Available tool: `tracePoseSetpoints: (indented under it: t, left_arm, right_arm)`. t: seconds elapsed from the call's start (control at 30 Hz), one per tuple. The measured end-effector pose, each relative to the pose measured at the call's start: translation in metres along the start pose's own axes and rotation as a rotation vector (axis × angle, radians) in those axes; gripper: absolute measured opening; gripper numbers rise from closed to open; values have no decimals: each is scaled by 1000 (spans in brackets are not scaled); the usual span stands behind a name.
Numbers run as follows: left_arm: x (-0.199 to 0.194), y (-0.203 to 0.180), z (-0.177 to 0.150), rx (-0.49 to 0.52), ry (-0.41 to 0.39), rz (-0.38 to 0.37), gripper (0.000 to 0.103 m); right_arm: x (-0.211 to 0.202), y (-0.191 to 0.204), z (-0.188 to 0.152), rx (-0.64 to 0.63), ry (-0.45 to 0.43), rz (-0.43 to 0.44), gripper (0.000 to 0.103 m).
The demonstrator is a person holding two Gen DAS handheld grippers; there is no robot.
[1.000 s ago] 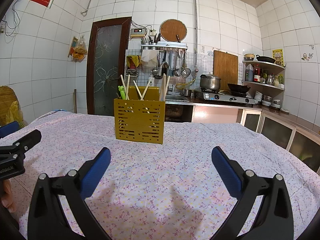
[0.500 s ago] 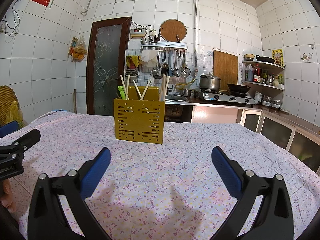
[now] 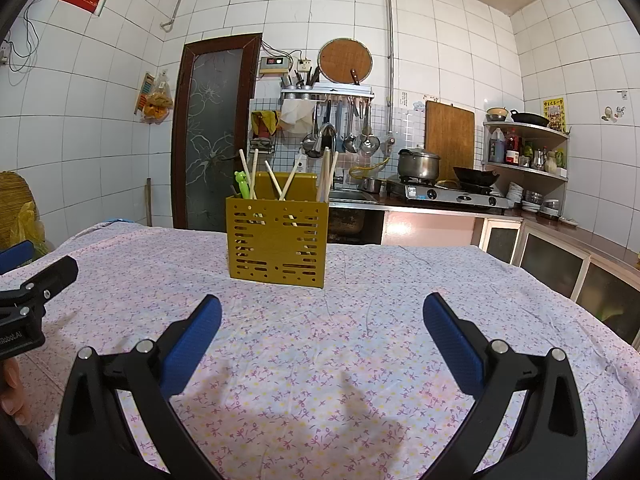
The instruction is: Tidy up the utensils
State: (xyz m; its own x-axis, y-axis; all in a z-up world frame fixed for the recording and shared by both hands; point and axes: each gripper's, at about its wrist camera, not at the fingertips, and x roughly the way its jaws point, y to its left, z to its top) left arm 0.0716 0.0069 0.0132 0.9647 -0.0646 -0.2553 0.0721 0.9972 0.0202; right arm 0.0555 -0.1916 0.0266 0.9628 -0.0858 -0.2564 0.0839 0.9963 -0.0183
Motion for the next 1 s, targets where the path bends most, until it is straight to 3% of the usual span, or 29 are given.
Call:
tracePoseSetpoints:
  t: [1.0]
  left_arm:
    - [0,1,1,2,-7,0,98]
  right_arm:
    - [-1,-1,0,-1,1,-1,98]
